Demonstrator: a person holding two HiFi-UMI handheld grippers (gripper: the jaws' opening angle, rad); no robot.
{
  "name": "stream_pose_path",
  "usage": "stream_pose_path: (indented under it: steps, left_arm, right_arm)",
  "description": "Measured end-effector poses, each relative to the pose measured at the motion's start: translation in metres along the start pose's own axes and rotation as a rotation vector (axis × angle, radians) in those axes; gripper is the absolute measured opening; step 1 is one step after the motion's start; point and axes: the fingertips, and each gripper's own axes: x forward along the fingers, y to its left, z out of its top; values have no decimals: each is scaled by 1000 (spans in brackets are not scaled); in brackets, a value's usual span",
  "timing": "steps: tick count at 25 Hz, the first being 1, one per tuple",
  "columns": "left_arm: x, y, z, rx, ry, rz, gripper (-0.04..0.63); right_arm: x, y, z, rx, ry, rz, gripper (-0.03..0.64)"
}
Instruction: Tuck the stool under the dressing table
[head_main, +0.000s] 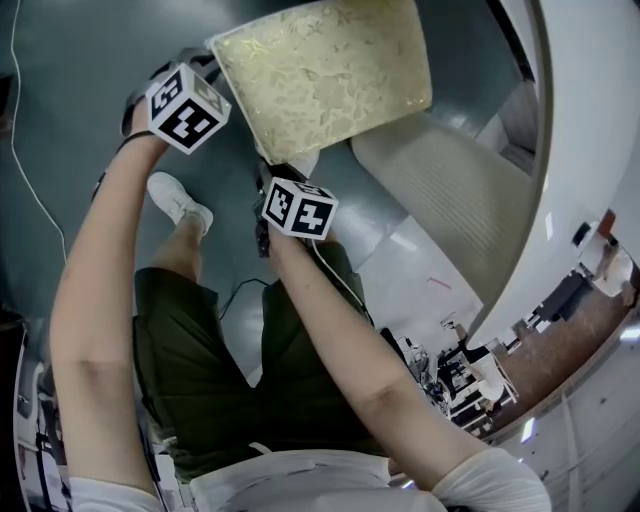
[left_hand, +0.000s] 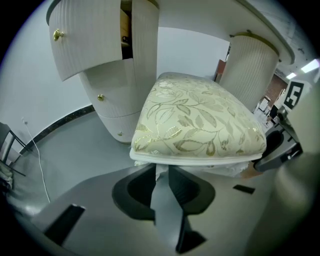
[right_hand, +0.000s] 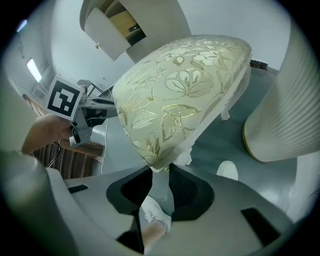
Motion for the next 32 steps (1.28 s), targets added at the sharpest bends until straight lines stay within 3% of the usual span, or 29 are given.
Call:
stream_pose_path:
  steps: [5,11,19,32]
  left_arm:
    - [-2,0,2,-27,-21,17,81]
    - [58,-43,97,-55,-29,38,66]
    - [84,-69,142,-54,-52,30,58]
    - [121,-81,215,-56,-139,3,49]
  right_arm:
    - [-1,-6,2,-4,-13,-18,110]
    - [-32,-114,59,-1,-36,-28,106]
    - [-49,-166,85,-52,-80,-63,88]
    - [-71,-238,150,-23,-208,-197,63]
